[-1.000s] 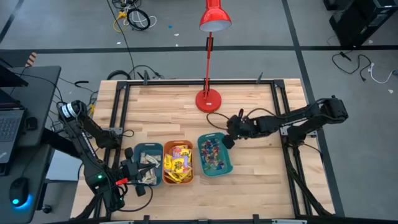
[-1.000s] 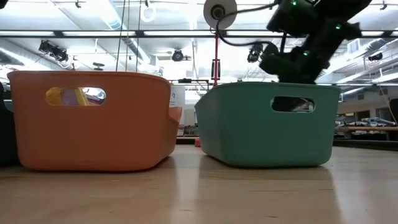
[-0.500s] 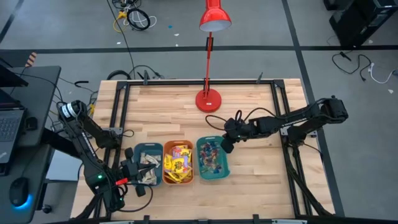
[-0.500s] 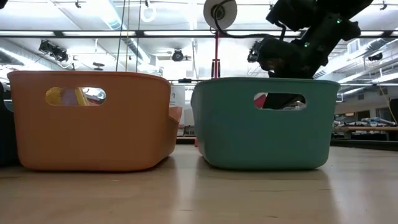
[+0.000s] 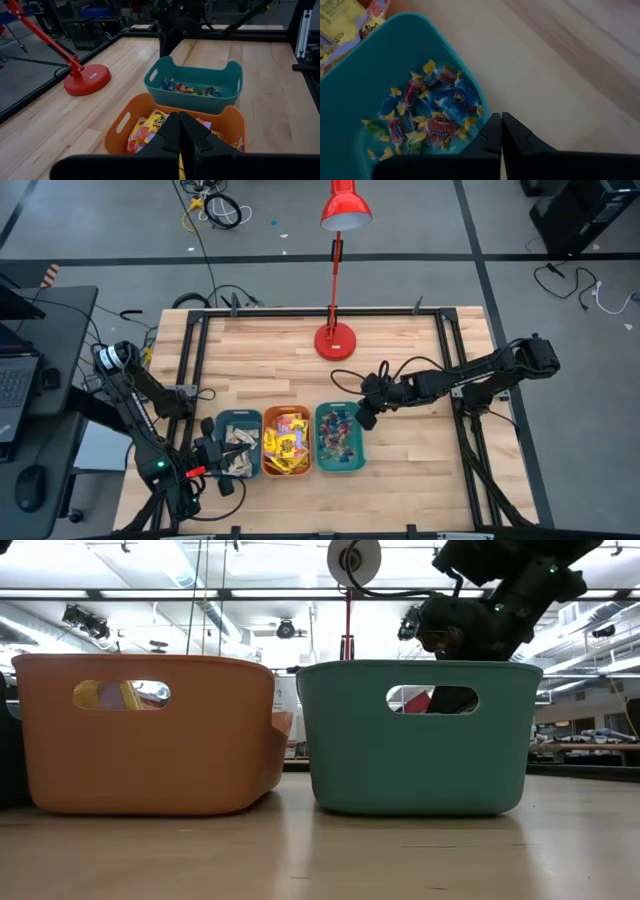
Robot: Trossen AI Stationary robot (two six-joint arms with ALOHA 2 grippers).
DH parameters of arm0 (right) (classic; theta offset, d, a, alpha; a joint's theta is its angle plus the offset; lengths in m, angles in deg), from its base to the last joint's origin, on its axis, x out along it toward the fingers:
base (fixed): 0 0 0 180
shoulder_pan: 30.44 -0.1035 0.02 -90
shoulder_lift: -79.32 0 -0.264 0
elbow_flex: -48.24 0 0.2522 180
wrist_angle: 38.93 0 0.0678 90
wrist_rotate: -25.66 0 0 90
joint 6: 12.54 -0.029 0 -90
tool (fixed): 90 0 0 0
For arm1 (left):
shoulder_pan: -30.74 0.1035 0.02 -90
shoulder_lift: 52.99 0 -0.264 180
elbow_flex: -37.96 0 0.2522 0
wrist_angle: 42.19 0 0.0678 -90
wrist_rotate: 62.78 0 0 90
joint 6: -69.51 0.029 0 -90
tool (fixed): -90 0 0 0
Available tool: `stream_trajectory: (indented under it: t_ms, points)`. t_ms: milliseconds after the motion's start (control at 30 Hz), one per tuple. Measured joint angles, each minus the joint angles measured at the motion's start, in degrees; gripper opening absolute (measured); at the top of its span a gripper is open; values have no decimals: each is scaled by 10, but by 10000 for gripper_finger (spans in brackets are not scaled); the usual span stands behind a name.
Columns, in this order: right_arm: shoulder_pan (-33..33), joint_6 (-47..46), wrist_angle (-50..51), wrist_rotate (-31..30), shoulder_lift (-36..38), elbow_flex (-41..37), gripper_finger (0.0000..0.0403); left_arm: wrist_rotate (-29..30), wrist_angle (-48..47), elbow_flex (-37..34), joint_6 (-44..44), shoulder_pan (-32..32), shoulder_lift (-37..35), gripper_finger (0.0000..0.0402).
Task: Sort candy
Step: Move the green bin to the right of the orange bin
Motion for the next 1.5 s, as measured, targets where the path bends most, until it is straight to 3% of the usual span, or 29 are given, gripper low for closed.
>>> stream_trajectory:
  t_ms: [133,400,900,1500]
  points:
    - [0,-14,19,-1,0,0,0,0,1,0,0,0,0,0]
    - [-13,-131,113,-2,-2,0,0,0,2,0,0,0,0,0]
    - [-97,-196,-47,-1,-140,5,0,-2,2,0,2,0,0,0]
    - [-119,-234,-60,-1,-142,23,0,-4,4,0,2,0,0,0]
